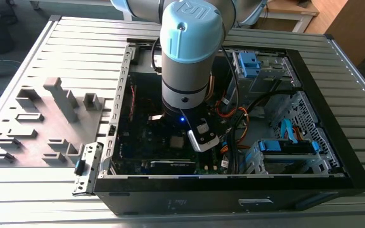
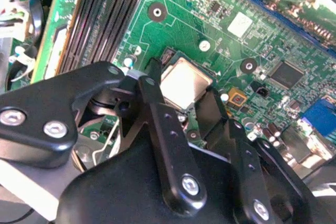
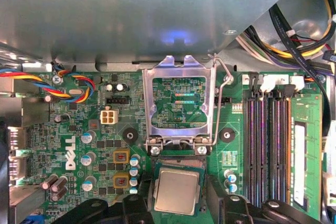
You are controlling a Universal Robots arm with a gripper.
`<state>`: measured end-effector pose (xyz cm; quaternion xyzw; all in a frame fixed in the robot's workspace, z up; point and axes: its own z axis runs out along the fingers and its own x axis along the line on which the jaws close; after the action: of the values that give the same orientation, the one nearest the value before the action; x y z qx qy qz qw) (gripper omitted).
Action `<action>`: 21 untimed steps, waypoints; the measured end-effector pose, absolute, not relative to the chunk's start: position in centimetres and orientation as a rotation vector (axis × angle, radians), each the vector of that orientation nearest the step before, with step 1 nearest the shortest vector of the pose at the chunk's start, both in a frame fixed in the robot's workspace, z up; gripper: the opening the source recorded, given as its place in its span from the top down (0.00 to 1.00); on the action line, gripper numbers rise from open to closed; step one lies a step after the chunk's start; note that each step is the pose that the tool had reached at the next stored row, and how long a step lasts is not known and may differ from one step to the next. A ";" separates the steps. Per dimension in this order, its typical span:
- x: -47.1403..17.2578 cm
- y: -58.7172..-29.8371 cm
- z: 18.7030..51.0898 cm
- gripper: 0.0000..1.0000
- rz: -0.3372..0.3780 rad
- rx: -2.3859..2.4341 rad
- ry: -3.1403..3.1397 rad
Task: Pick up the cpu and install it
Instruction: 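Place the cpu into insertion slot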
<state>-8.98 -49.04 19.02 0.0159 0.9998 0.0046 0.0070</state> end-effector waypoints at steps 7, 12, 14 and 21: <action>-9.0 -49.0 19.0 0.47 0.014 0.048 3.127; -9.0 -49.0 19.0 0.47 0.014 0.047 3.127; -9.0 -49.0 19.0 0.48 0.014 0.047 3.128; -9.0 -49.0 19.0 0.56 0.014 0.046 3.127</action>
<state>-8.98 -49.04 19.02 0.0148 0.9999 0.0046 0.0070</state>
